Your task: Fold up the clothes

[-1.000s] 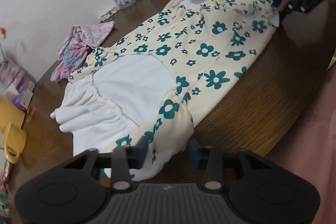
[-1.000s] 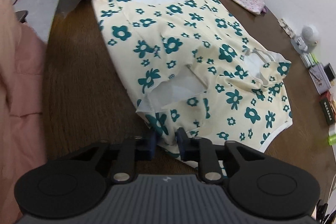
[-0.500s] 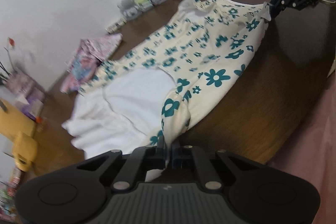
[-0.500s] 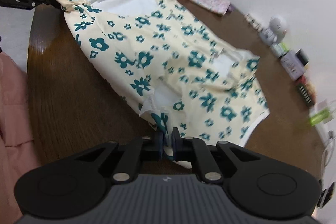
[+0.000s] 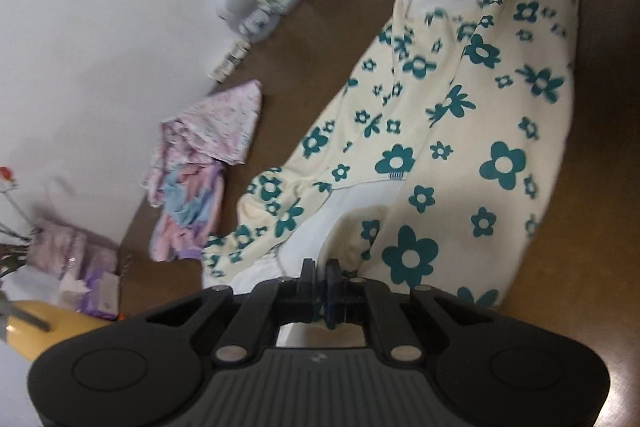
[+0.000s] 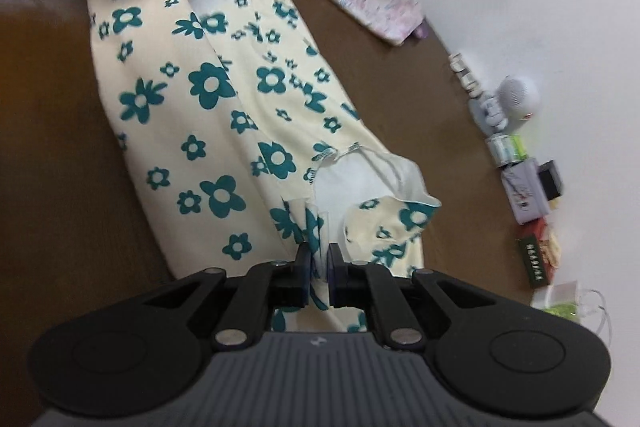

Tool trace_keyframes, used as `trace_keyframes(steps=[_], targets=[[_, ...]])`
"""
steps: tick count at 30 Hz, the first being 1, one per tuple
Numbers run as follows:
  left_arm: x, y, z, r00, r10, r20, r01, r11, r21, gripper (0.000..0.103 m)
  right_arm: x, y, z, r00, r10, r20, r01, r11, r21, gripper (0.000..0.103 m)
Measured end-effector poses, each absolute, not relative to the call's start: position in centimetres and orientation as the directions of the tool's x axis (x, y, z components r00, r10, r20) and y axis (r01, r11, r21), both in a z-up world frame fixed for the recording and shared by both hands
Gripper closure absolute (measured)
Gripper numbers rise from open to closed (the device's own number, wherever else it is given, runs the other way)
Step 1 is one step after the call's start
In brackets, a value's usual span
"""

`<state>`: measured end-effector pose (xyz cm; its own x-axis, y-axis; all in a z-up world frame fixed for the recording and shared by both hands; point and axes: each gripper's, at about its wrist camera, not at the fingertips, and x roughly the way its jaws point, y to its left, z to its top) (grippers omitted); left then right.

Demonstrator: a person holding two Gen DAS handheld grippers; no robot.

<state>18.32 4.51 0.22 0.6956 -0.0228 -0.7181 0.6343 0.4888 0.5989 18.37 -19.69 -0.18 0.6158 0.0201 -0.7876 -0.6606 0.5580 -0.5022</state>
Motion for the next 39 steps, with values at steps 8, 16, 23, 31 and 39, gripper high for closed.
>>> trace_keyframes(steps=[8,16,23,31,39], targets=[[20.4,4.7,-1.2,0.690,-0.036,-0.723,0.635,0.510,0.581,0.099,19.8,-20.5,-1.4,0.601,0.056,-0.798,-0.649,0.616,-0.446,0.095],[21.6,5.6,-2.1,0.690,-0.045,-0.722,0.597,0.600,0.533,0.087,19.8,-21.7,-1.6,0.619,0.095,-0.780,-0.604,0.691,-0.396,0.089],[18.8,7.3,3.7,0.770,-0.134,-0.624,0.459,0.796,0.396,0.057,19.0,-26.5,3.8,0.639,0.265,-0.722,-0.495,0.860,-0.122,0.066],[15.4,1.0,1.7,0.586,-0.405,-0.701,0.699,0.691,0.185,0.070,17.0,-19.7,1.0,0.528,0.439,-0.727,-0.692,0.719,-0.068,0.066],[15.9,3.8,-1.1,0.601,-0.352,-0.718,0.603,0.789,0.117,0.076,17.2,-19.8,-1.9,0.521,0.474,-0.710,-0.703,0.710,-0.042,0.066]])
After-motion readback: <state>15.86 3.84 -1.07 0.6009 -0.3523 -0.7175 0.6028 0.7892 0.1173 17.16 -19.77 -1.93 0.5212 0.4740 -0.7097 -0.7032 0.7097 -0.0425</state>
